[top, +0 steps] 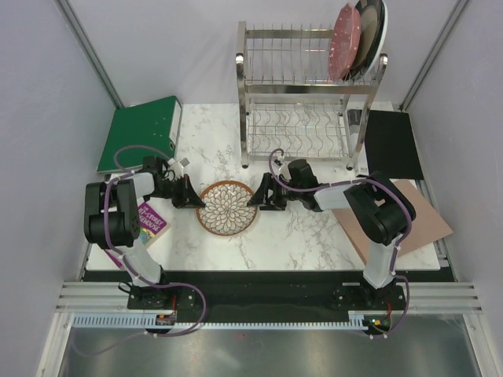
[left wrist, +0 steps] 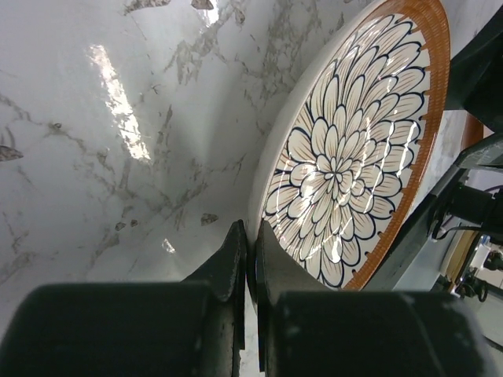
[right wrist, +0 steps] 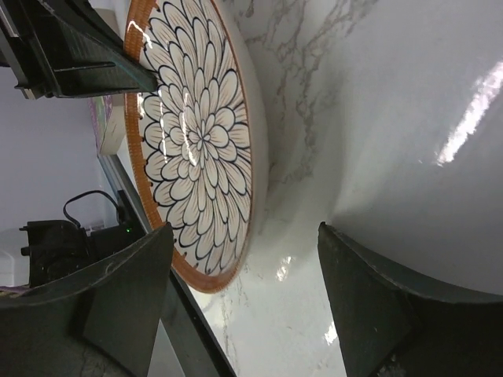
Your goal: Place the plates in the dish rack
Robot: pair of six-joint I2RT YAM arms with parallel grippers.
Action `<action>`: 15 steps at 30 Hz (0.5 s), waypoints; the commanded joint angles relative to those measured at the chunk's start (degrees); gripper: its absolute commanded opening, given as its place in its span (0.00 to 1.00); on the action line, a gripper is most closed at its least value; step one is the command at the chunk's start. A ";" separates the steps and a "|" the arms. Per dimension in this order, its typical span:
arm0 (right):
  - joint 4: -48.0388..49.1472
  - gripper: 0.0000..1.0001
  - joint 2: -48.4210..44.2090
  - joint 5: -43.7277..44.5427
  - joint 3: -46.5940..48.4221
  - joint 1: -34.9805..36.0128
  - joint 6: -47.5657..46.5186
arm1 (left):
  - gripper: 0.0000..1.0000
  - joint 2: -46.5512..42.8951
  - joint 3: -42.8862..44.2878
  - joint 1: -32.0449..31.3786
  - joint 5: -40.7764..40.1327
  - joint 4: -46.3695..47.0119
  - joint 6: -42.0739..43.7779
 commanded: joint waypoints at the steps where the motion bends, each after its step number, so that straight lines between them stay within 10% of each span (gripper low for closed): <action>1: 1.11 0.81 3.61 0.80 3.60 2.78 1.08 | 0.02 -0.42 -0.42 -1.71 7.62 -0.93 0.91; 9: -1.34 0.72 7.74 3.88 6.25 4.81 2.85 | 0.02 -1.21 -1.12 -2.68 7.79 -0.84 0.39; 15: -3.19 0.28 5.46 5.20 4.93 4.81 -0.06 | 0.03 -1.04 -1.65 -2.68 7.27 -0.06 0.39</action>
